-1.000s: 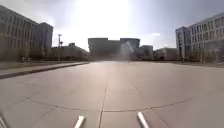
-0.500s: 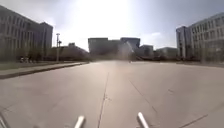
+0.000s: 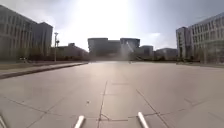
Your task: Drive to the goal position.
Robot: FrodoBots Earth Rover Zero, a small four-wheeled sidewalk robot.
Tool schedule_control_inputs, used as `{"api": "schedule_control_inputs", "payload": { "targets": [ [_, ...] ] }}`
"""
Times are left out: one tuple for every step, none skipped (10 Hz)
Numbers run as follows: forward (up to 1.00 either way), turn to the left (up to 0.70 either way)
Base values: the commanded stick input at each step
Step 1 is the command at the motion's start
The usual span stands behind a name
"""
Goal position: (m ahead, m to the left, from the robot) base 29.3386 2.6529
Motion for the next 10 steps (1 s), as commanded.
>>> {"api": "schedule_control_inputs", "payload": {
  "targets": [
    [1.0, 0.0],
    [1.0, 0.0],
    [1.0, 0.0],
    [1.0, 0.0],
    [1.0, 0.0],
    [1.0, 0.0],
    [1.0, 0.0],
    [1.0, 0.0],
    [1.0, 0.0],
    [1.0, 0.0]
  ]
}}
